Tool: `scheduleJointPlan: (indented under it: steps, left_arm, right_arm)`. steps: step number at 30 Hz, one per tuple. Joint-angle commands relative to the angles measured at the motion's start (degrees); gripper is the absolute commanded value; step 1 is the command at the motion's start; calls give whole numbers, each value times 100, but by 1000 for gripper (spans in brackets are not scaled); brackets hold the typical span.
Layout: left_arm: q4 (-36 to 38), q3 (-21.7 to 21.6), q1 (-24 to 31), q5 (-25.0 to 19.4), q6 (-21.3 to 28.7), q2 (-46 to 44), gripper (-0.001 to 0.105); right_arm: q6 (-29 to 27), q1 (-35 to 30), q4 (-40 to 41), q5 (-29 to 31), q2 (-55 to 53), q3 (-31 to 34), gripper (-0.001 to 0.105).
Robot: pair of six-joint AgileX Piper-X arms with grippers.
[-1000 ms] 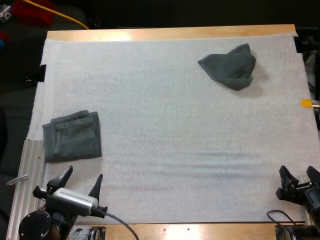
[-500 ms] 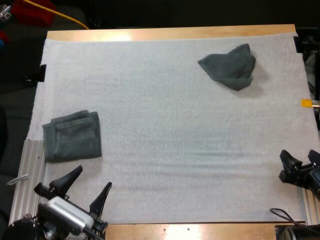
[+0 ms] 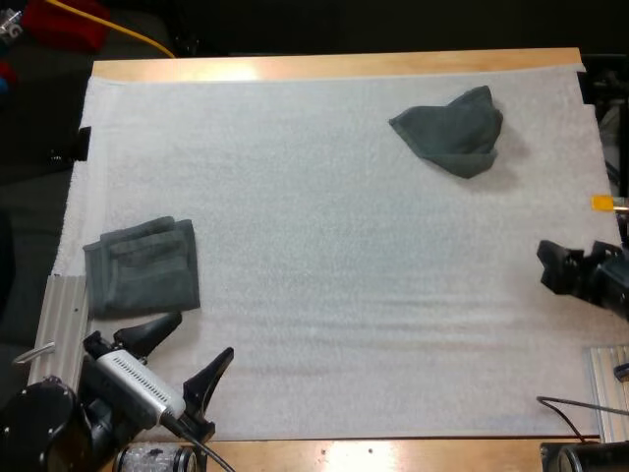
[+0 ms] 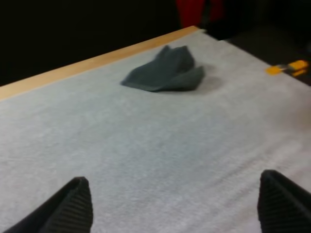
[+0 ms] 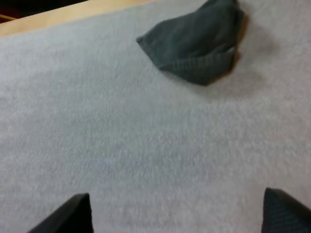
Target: Pick towel from pile, fold and stack
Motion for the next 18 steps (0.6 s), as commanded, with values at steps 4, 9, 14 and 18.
scheduleJointPlan:
  steps: [4, 9, 14, 18]
  left_arm:
    - [37, -55, -18, 106, 4, 89, 69]
    - [37, -55, -18, 106, 4, 90, 69]
    - [37, -55, -18, 106, 4, 90, 69]
    - [37, -55, -18, 117, 4, 90, 69]
  right_arm:
    - [129, -17, -180, -319, 539, -297, 69]
    - [526, -17, -585, -365, 1098, -470, 69]
    - [819, 12, -816, -367, 1639, -651, 69]
    - [1149, 11, -1029, -389, 2042, -732, 69]
